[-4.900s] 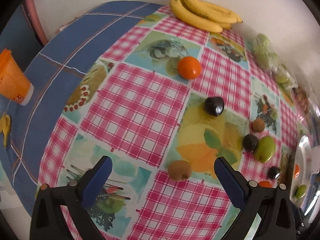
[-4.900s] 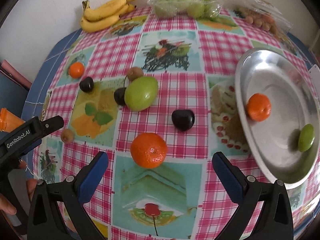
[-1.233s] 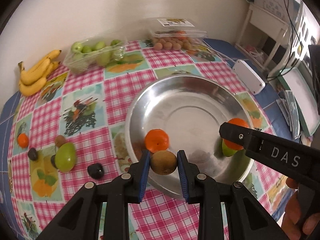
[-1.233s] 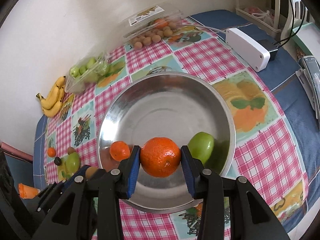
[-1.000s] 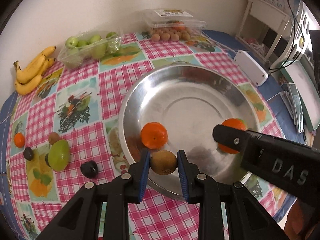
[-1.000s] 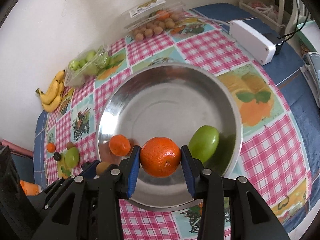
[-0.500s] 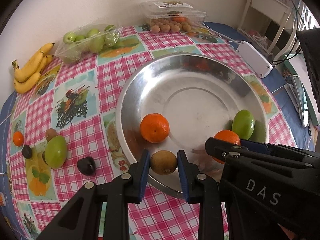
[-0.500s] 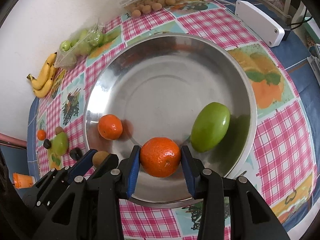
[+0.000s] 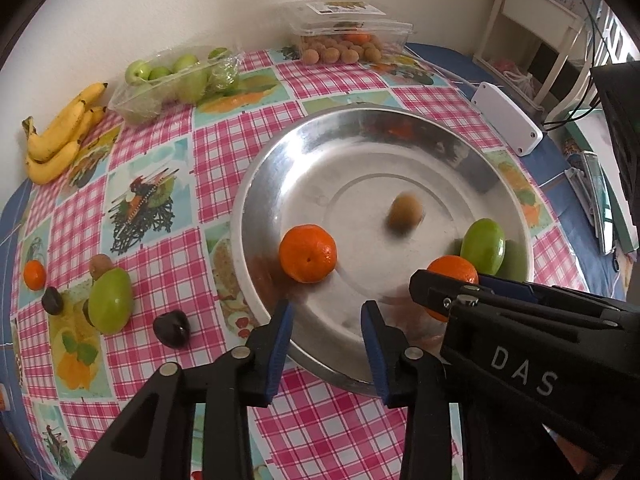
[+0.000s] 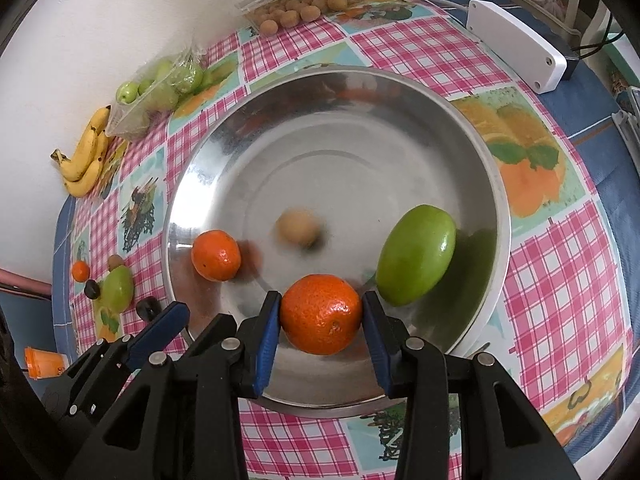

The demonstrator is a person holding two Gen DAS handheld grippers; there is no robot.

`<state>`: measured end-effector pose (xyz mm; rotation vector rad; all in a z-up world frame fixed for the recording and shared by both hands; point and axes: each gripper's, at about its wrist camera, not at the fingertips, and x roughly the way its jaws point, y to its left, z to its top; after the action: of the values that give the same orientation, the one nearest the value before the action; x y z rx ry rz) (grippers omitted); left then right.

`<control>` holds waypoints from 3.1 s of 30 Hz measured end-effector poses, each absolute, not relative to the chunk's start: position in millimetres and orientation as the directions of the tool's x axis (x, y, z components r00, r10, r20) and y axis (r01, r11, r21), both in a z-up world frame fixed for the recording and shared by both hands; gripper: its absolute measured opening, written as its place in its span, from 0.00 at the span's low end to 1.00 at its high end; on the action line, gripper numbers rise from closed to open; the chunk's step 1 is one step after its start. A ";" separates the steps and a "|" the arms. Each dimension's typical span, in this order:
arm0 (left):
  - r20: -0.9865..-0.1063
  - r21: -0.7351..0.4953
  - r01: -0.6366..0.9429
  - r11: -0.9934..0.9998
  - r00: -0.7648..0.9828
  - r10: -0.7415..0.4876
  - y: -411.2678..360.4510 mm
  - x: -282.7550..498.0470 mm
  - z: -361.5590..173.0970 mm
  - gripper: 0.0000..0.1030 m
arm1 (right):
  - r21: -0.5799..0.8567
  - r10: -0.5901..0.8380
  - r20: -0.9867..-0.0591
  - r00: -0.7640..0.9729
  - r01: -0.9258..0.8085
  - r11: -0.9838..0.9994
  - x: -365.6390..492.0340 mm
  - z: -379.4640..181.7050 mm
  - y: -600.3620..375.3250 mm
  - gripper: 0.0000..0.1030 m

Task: Organize fruits
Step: 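Withdraw both tools from the bowl toward the remaining fruits, then move both open tools over the loose fruits toward a dark plum and green mango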

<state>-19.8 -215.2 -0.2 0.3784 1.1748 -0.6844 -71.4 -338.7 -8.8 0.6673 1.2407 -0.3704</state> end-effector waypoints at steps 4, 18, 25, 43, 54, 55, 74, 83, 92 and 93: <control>-0.928 -0.091 0.651 0.754 0.220 -0.301 -211.5 -16.9 5.2 0.43 | 0.297 0.093 -0.932 0.351 0.588 0.753 -72.0 3.0 -340.1 0.43; -0.929 -0.117 0.490 0.864 0.254 -0.269 -171.2 15.7 17.0 0.45 | 0.304 0.055 -0.911 0.408 0.578 0.758 -74.5 24.8 -339.9 0.46; -0.939 -0.149 0.313 0.938 0.253 -0.234 -124.6 41.2 8.8 0.46 | 0.252 0.030 -0.930 0.366 0.576 0.777 -73.8 19.3 -336.6 0.46; -0.938 -0.159 0.208 0.965 0.274 -0.214 -79.7 56.5 10.1 0.50 | 0.205 0.029 -0.938 0.346 0.486 0.849 -57.5 18.4 -295.6 0.46; -0.942 -0.148 0.217 0.965 0.265 -0.204 -82.9 54.3 7.0 0.68 | 0.170 0.001 -0.943 0.332 0.480 0.861 -57.0 16.2 -291.4 0.62; -0.944 -0.144 0.217 0.965 0.263 -0.200 -83.1 54.4 6.5 0.70 | 0.160 -0.010 -0.943 0.333 0.480 0.863 -57.0 16.8 -291.2 0.68; -0.954 -0.075 0.199 0.977 0.273 -0.128 -79.5 54.6 -1.9 1.00 | 0.154 -0.029 -0.935 0.354 0.477 0.865 -56.3 15.4 -293.6 0.99; -0.955 -0.065 0.220 0.973 0.270 -0.125 -82.1 53.0 -1.9 1.00 | 0.152 -0.036 -0.934 0.356 0.486 0.861 -58.1 16.6 -294.8 1.00; -0.954 -0.076 0.260 0.963 0.261 -0.145 -84.8 52.0 0.5 1.00 | 0.153 -0.014 -0.938 0.346 0.450 0.880 -58.8 15.5 -287.3 1.00; -0.953 -0.072 0.264 0.962 0.266 -0.144 -85.1 51.8 1.7 1.00 | 0.149 -0.016 -0.938 0.346 0.447 0.882 -59.0 15.5 -286.5 1.00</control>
<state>51.8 -85.1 1.7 0.1087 1.2732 -0.2762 -59.0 -286.5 15.5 0.4176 1.1875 -0.3117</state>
